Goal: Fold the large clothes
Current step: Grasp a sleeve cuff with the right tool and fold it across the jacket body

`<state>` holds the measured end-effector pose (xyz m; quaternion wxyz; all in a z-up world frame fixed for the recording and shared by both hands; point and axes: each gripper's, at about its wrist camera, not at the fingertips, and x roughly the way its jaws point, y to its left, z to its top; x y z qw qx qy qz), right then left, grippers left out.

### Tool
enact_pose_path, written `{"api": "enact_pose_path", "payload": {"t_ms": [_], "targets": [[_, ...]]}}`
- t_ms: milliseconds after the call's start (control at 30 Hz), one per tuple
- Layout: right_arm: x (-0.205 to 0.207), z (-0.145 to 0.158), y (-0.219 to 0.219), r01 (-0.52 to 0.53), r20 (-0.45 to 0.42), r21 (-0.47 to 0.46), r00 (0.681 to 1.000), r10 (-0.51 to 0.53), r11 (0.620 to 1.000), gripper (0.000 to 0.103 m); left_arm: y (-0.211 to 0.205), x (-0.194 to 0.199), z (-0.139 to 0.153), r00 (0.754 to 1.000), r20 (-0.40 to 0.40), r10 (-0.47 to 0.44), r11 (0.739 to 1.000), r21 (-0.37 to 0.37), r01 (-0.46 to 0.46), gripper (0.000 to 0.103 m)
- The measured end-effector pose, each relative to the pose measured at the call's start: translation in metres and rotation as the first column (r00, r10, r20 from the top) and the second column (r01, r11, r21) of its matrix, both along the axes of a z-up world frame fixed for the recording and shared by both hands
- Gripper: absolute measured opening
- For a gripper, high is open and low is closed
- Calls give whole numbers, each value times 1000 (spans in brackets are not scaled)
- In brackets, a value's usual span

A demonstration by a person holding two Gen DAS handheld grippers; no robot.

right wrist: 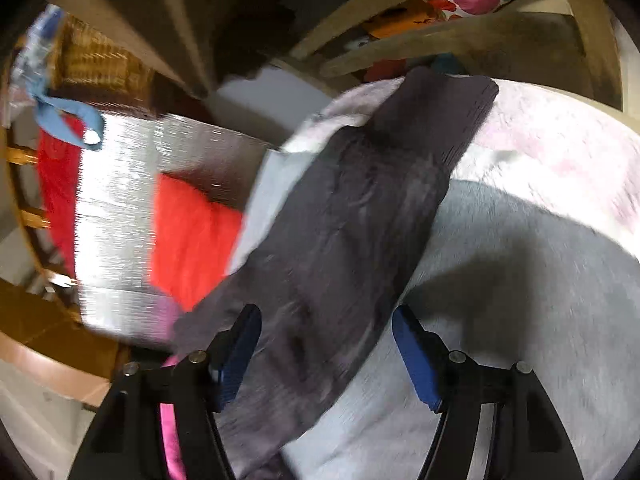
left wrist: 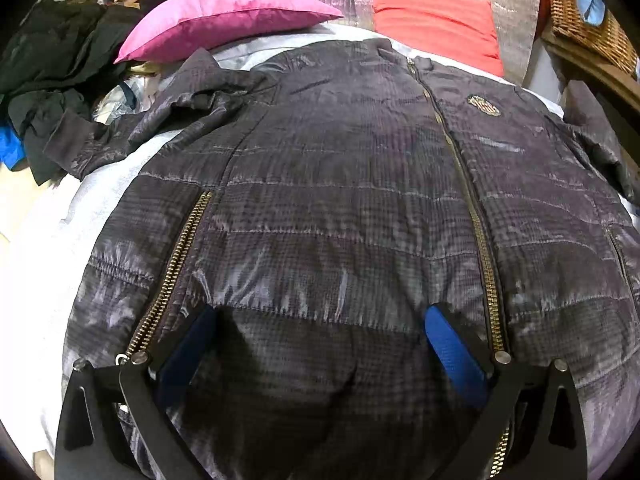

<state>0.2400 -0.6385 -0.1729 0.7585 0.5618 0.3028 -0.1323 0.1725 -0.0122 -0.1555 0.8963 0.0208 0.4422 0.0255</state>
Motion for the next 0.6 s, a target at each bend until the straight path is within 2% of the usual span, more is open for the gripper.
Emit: {"api": "enact_pose_path", "payload": {"t_ms": [67, 100, 133, 200, 267, 300, 367, 433, 500, 567, 600], "targets": [[10, 5, -1, -14, -43, -61, 999, 11, 998, 57, 0, 0, 1, 1000, 9, 0, 1000, 0, 0, 103], [19, 11, 0, -44, -89, -103, 995, 35, 994, 21, 1, -2, 2, 1000, 12, -1, 1000, -1, 1, 103], [24, 19, 1, -61, -111, -140, 993, 45, 988, 13, 2, -1, 1, 1000, 14, -1, 1000, -4, 1, 103], [35, 59, 12, -86, -112, -285, 992, 55, 955, 11, 2, -1, 2, 1000, 20, -2, 1000, -6, 2, 103], [45, 100, 31, -114, -83, -391, 993, 89, 913, 10, 2, 0, 2, 1000, 25, 0, 1000, -5, 1, 103], [55, 137, 53, -141, -53, -474, 990, 132, 869, 10, 2, 0, 2, 1000, 27, 1, 1000, -4, 0, 103], [69, 189, 101, -192, 7, -586, 970, 242, 787, 10, 1, -3, 2, 1000, 28, 2, 1000, -5, -2, 103], [79, 233, 168, -241, 35, -704, 928, 372, 668, 10, 2, -2, 3, 1000, 31, 2, 1000, -5, -2, 103], [80, 257, 249, -296, 15, -804, 857, 515, 516, 10, 3, -2, 3, 999, 32, 1, 1000, -7, -1, 103], [77, 252, 325, -366, -58, -854, 773, 632, 370, 10, 3, -2, 3, 999, 32, 1, 1000, -9, 0, 103], [75, 238, 362, -429, -119, -852, 719, 685, 301, 11, 4, -2, 4, 999, 33, 1, 1000, -9, 0, 103]]}}
